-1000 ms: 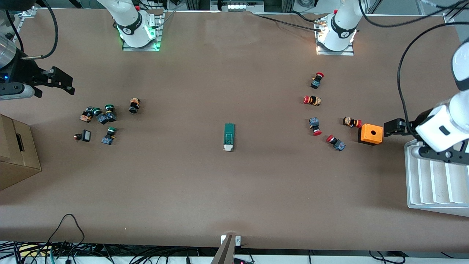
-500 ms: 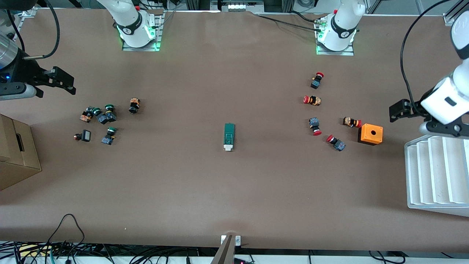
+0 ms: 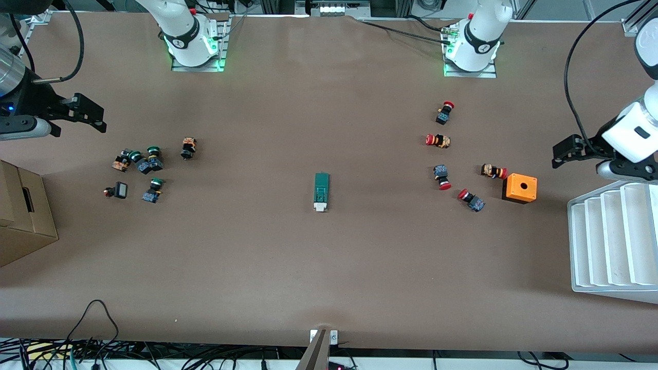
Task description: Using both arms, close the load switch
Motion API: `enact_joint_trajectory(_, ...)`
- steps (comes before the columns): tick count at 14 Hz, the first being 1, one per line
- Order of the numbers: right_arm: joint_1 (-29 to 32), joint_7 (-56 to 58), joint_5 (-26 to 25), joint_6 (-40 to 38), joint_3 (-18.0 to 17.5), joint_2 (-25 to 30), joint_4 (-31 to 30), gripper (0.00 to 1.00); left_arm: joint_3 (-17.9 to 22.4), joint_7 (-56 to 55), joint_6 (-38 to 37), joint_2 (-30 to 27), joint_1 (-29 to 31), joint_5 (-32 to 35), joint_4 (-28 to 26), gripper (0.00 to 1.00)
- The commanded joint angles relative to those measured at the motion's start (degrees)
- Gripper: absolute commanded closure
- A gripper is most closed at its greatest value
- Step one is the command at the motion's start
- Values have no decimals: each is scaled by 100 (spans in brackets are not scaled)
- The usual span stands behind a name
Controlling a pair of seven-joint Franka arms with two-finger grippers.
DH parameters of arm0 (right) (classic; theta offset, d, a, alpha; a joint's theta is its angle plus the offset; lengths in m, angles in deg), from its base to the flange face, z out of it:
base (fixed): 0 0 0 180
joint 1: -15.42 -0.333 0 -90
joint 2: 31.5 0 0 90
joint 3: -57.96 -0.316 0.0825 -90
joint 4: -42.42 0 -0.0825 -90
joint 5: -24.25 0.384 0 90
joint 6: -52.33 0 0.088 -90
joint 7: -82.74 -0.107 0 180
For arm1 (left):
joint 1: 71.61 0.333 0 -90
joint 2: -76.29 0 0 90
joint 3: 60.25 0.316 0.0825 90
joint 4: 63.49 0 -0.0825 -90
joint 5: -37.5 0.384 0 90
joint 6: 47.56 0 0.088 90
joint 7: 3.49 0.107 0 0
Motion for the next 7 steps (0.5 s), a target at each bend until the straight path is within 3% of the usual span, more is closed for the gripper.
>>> enact_joint_trajectory(1, -23, 42, -50, -120, 5, -48, 143, 0, 77, -527, 7, -221, -115, -125, -181, 0)
enact_joint_trajectory(7, -23, 50, -68, -120, 5, -56, 152, 0, 24, -610, -20, -203, -115, -116, -199, 0)
